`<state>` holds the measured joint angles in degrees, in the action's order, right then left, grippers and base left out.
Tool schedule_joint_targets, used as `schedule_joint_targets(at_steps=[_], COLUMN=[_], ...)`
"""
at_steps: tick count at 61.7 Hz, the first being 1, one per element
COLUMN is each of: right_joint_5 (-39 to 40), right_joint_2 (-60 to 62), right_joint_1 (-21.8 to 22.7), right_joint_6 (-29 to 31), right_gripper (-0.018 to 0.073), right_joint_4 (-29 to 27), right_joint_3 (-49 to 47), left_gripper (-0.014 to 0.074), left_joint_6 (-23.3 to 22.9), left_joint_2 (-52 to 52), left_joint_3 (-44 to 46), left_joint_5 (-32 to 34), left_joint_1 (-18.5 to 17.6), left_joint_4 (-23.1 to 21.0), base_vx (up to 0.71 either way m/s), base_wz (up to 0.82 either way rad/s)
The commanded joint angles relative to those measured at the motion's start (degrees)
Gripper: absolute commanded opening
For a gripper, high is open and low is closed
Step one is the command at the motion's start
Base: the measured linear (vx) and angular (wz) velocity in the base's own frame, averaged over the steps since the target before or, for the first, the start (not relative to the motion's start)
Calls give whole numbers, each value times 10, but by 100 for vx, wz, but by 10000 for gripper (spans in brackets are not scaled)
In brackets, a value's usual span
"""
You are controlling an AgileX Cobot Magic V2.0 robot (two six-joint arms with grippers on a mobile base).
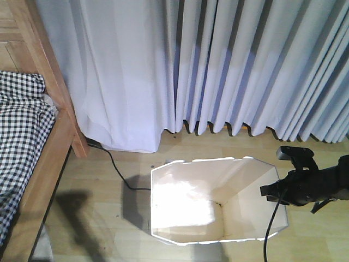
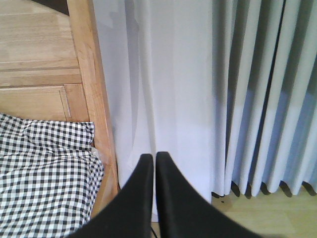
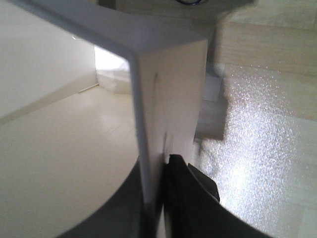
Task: Move trash bin to bedside with robot
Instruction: 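Drive closer to the bed frame and stop with the bin beside it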
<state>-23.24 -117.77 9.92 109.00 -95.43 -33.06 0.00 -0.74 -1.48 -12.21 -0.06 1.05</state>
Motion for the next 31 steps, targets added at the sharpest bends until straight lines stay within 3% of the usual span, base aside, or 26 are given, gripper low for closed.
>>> schedule_joint_targets(at_steps=[1,31], right_joint_5=[-113,-113], right_joint_2=[32,32], right_joint_1=[2,2], right_joint_6=[-4,-4], right_gripper=[-5,-5], right_joint_4=[-21,-21], right_joint_3=[-9,-9], left_gripper=[-6,-6], left_joint_6=[0,0], left_joint_2=[-7,-7], left_joint_3=[-11,-11], left_joint_5=[40,40], left_joint_1=[-1,-1], left_joint_4=[-2,-2], base_vx=[12,10], base_wz=[2,4])
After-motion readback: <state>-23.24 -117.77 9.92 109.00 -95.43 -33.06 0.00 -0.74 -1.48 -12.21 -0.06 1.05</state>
